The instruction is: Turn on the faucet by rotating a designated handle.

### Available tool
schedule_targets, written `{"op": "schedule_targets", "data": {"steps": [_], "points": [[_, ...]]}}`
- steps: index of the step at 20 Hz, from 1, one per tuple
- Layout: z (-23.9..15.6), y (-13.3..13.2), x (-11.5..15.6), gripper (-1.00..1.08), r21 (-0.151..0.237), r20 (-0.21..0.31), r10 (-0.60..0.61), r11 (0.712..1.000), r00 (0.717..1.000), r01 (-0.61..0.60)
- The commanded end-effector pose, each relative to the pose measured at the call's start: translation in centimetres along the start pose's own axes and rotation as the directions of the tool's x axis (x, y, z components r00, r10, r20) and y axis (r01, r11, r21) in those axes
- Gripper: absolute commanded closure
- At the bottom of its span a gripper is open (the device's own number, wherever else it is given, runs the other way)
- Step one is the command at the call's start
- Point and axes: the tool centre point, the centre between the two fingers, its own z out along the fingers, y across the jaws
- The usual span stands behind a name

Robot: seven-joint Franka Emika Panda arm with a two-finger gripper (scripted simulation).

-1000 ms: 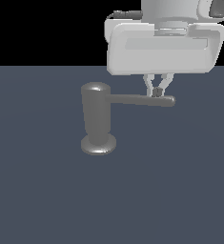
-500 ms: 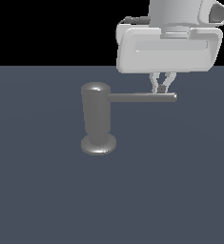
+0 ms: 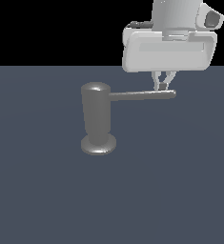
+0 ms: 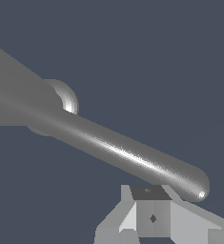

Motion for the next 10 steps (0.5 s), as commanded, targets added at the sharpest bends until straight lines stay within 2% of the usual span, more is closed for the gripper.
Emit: {"op": "schedule_targets", "data": {"steps": [1, 10], "points": [[1.4, 0.4, 0.1, 1.08, 0.007, 0.026, 0.002, 1.000, 1.000, -0.002], [1.8, 2.4, 2.2, 1.08, 0.009, 0.034, 0.007, 1.000, 0.999, -0.008]]}}
